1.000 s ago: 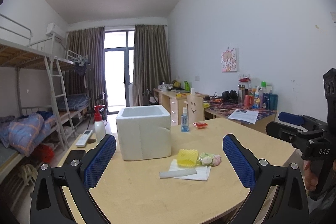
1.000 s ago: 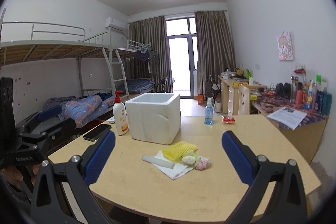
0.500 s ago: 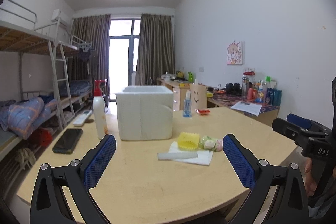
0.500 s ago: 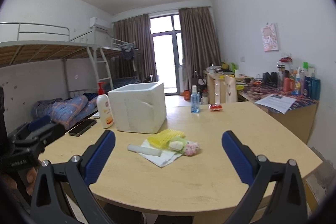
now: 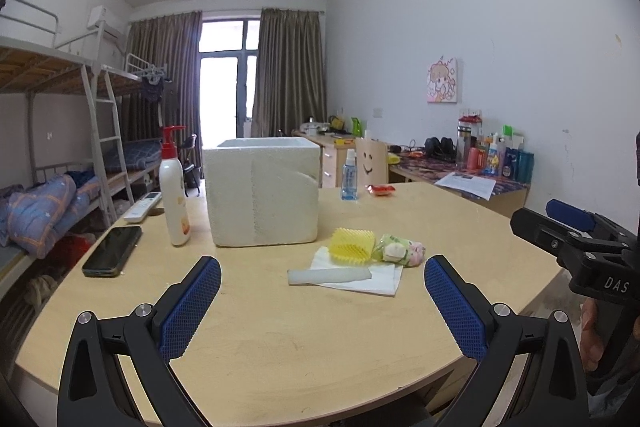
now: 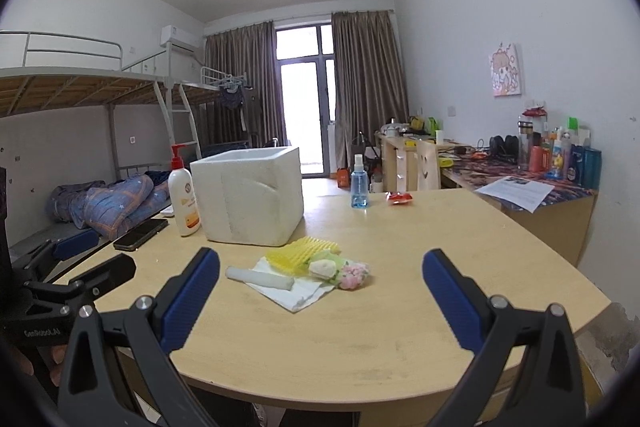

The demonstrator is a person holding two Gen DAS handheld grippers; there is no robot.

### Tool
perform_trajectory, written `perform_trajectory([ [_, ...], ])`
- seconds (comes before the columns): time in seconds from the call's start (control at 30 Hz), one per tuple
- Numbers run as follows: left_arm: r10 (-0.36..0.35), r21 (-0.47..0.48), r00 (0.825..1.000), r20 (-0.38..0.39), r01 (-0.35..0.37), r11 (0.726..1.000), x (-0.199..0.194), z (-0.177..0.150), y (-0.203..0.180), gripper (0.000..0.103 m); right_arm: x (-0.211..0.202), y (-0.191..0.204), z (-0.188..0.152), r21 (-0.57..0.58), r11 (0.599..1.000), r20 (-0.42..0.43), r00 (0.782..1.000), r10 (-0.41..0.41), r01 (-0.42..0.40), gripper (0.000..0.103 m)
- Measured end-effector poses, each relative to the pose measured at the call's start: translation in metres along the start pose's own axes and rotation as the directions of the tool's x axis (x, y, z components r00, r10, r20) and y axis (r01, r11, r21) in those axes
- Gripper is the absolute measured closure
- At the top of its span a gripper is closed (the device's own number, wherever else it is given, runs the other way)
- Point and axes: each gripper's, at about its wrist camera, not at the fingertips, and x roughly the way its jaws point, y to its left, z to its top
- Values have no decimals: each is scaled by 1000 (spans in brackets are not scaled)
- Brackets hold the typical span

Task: Organize soft objects
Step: 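Approach the yellow mesh sleeve with the left tool and grasp it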

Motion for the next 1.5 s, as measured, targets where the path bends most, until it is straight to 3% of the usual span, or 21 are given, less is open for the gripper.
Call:
perform_trajectory([
  [0.87,-13,-18,993,-117,11,1000,71,15,7,1,62,-23,1,8,1000,-103,994,-21,22,0],
  [1.5,-45,-21,976,-215,41,999,131,26,3,1,110,-44,6,17,1000,-183,983,-22,26,0],
])
